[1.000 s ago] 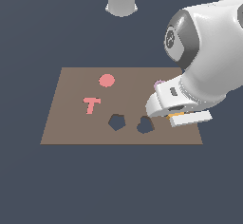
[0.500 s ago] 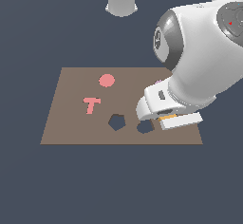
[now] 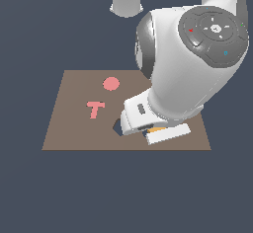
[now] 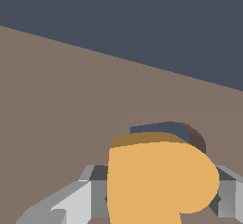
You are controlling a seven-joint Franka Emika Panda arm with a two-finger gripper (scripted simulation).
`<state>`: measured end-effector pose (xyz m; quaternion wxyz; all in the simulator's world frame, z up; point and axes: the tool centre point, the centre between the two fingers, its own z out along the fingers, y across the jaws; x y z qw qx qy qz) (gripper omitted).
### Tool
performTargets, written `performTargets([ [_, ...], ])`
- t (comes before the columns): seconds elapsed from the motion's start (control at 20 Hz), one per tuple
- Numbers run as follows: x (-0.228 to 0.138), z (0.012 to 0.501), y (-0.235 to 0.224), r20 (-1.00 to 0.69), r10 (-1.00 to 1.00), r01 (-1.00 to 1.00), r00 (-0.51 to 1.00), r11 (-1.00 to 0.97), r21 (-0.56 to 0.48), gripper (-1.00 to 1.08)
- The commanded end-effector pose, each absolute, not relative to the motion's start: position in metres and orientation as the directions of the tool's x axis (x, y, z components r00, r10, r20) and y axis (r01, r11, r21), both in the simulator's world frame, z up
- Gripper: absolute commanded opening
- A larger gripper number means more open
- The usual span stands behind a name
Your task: Insert a designated object into the corresponding slot on a board.
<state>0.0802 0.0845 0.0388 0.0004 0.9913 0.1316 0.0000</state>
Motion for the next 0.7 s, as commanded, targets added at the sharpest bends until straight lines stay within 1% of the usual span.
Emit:
performTargets([
  [0.0,0.0841,0.0399,0.0769,0.000,0.273,0.273,0.962,-0.962,0.000,-1.00],
  [0.65,0.0874,0.0341,0.0726,-0.001,0.278,0.278,0.961,-0.961,0.000,-1.00],
])
